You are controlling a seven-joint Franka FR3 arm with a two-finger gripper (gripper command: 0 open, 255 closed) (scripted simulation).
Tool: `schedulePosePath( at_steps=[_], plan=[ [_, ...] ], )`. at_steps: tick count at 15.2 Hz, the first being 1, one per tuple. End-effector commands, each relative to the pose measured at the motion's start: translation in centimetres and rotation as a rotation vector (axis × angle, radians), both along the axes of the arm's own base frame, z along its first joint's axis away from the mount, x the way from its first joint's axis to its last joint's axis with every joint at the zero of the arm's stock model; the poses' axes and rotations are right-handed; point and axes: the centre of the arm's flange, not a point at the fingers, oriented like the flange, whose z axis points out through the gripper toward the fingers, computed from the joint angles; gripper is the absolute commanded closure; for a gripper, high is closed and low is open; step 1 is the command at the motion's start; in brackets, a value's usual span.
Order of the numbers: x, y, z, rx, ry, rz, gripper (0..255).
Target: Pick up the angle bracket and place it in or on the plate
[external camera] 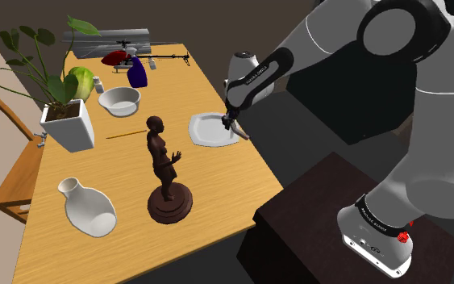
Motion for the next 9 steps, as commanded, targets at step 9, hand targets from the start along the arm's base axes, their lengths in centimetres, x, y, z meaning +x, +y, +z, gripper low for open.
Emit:
schedulePosePath(
  at_steps=[9],
  plan=[
    [12.7, 3.6, 0.0, 0.0, 0.001, 0.0, 255]
  ],
)
